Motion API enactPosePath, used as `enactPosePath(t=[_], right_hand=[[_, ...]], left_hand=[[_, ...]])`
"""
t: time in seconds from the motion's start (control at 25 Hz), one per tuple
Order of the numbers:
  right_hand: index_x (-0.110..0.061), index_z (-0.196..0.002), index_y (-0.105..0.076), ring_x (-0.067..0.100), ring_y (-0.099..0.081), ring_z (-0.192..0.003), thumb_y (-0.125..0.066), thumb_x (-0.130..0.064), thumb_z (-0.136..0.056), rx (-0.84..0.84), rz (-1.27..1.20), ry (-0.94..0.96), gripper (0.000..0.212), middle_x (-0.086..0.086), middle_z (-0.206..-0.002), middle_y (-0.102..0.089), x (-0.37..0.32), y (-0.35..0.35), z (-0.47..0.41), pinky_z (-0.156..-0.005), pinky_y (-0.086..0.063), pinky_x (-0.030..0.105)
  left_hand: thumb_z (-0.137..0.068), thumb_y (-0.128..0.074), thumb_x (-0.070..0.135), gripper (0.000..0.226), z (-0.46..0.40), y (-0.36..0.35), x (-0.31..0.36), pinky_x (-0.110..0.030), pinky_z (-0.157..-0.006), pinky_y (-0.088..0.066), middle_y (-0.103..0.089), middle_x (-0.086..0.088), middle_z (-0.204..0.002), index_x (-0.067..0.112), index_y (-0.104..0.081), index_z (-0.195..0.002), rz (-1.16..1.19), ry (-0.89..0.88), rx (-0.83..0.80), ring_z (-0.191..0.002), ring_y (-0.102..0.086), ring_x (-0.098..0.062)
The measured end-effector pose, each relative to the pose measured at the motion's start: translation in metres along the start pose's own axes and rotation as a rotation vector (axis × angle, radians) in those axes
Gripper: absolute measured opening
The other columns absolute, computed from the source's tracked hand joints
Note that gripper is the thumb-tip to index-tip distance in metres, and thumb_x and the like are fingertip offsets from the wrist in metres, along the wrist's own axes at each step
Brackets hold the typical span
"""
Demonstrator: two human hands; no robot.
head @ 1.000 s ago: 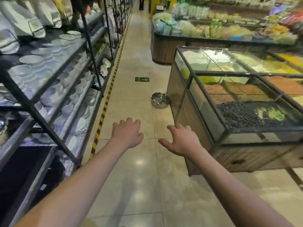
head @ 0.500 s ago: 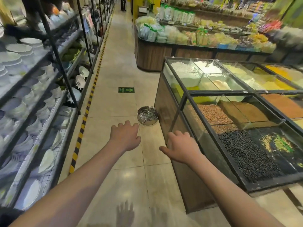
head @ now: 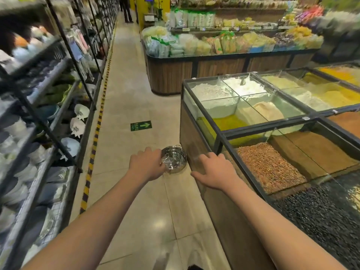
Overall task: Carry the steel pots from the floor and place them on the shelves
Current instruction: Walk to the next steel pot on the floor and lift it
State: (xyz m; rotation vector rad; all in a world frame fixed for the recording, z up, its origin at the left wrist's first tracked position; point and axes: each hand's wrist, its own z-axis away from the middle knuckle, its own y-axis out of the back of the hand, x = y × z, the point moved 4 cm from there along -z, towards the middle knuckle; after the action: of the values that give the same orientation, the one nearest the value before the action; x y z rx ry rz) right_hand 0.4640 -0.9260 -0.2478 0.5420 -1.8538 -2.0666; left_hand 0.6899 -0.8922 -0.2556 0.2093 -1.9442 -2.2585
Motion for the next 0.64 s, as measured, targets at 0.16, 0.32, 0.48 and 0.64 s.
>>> enactPosePath(t=[0.16, 0.32, 0.48, 0.64], right_hand=[[-0.023, -0.134, -0.047, 0.041, -0.050, -0.116, -0.048, -0.072, -0.083, 0.018, -0.019, 0.045, 0.070, 0.012, -0.129, -0.055, 0.028, 0.024, -0.107, -0.089, -0.049, 0.049], [-0.022, -0.134, -0.046, 0.042, -0.050, -0.115, -0.048, -0.072, -0.084, 0.001, -0.015, 0.094, 0.070, 0.014, -0.129, -0.054, 0.039, 0.040, -0.215, -0.084, -0.050, 0.047], [-0.020, -0.131, -0.047, 0.042, -0.051, -0.114, -0.048, -0.070, -0.084, -0.024, -0.005, 0.109, 0.069, 0.015, -0.126, -0.055, 0.038, 0.030, -0.317, -0.086, -0.050, 0.049], [-0.018, -0.132, -0.047, 0.042, -0.052, -0.113, -0.048, -0.070, -0.085, -0.073, -0.020, 0.093, 0.069, 0.016, -0.126, -0.056, 0.031, -0.001, -0.450, -0.087, -0.049, 0.048]], left_hand=[[-0.086, -0.044, 0.059, 0.051, -0.104, 0.029, 0.000, -0.042, -0.078, -0.051, -0.059, -0.009, -0.116, 0.023, -0.053, -0.121, -0.020, 0.029, 0.029, -0.100, -0.061, -0.032], [-0.085, -0.045, 0.054, 0.050, -0.196, 0.040, -0.017, -0.045, -0.083, -0.053, -0.059, -0.012, -0.116, 0.020, -0.053, -0.121, 0.019, 0.031, 0.004, -0.101, -0.060, -0.034], [-0.087, -0.046, 0.054, 0.051, -0.286, 0.026, -0.051, -0.047, -0.086, -0.052, -0.057, -0.012, -0.120, 0.021, -0.052, -0.125, 0.004, 0.077, -0.007, -0.105, -0.060, -0.034], [-0.088, -0.048, 0.052, 0.049, -0.417, -0.002, -0.096, -0.045, -0.086, -0.051, -0.057, -0.013, -0.121, 0.020, -0.052, -0.125, 0.037, 0.079, -0.037, -0.105, -0.059, -0.035]])
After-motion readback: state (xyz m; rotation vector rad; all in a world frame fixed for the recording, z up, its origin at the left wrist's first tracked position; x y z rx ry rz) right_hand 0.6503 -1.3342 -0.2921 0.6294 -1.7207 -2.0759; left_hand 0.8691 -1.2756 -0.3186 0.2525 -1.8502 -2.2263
